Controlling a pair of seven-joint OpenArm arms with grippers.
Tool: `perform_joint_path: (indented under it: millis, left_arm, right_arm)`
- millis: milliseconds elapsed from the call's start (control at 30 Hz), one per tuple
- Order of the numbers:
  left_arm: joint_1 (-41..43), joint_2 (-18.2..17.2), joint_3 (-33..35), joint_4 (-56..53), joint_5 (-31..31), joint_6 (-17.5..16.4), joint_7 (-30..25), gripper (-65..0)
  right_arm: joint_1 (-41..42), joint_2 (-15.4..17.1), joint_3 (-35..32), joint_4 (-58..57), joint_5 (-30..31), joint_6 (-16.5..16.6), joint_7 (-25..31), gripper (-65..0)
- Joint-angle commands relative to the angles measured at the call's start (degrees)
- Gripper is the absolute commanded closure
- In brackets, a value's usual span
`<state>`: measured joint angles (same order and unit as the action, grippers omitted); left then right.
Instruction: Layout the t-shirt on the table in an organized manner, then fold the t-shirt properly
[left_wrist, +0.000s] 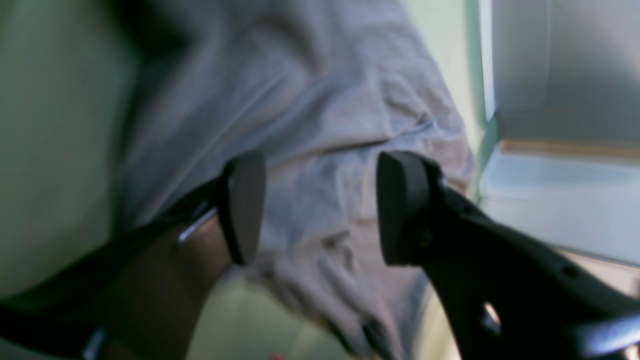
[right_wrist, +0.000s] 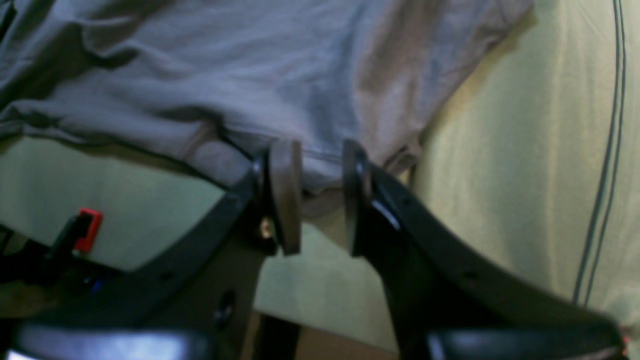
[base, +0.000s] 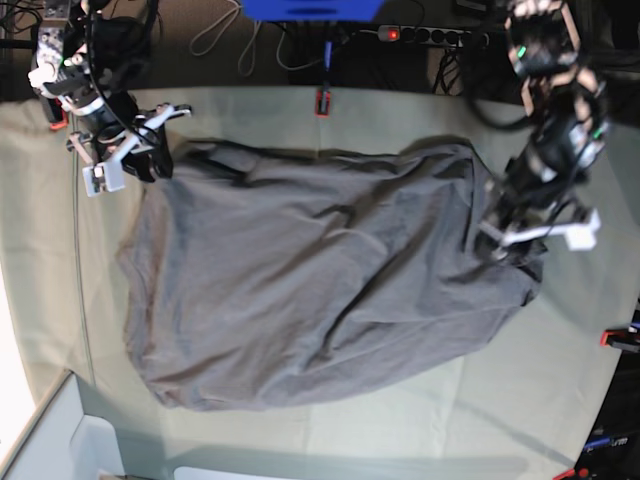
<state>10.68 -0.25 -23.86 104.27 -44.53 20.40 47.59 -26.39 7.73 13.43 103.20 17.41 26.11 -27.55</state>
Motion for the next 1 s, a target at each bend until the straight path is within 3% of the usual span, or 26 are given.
perform_joint_path:
  millis: [0, 133, 233, 333, 533, 833, 967]
  left_arm:
    - [-1.4, 0.6, 1.1, -0.9, 3.7, 2.1, 0.3, -34.1]
    - [-7.7, 2.0, 6.7, -9.3, 16.4, 5.8, 0.2, -34.1]
    - [-9.5, 2.0, 8.5, -13.5, 20.5, 6.8, 0.1, -34.2]
    - [-11.0, 1.9, 8.4, -16.2, 22.7, 7.1, -0.5, -34.2]
    - [-12.2, 1.5, 8.8, -21.1, 27.4, 7.1, -7.1, -34.2]
    - [-16.0, 1.6, 9.3, -27.7, 29.6, 6.8, -7.5, -34.2]
    - [-16.3, 0.9, 13.1, -27.8, 29.6, 7.0, -7.5, -34.2]
  right_arm:
    - [0.1, 0.4, 0.2, 1.1, 0.7, 0.2, 1.4, -14.9]
    - [0.2, 0.4, 0.2, 1.1, 0.7, 0.2, 1.4, -14.9]
    - [0.2, 0.4, 0.2, 1.1, 0.7, 0.2, 1.4, -14.9]
    - [0.2, 0.4, 0.2, 1.1, 0.7, 0.2, 1.4, -14.9]
    - [0.2, 0.4, 0.2, 0.8, 0.7, 0.2, 1.4, -14.9]
    - [0.2, 0.4, 0.2, 0.8, 0.7, 0.2, 1.4, -14.9]
    - [0.2, 0.4, 0.2, 0.7, 0.7, 0.2, 1.4, -14.9]
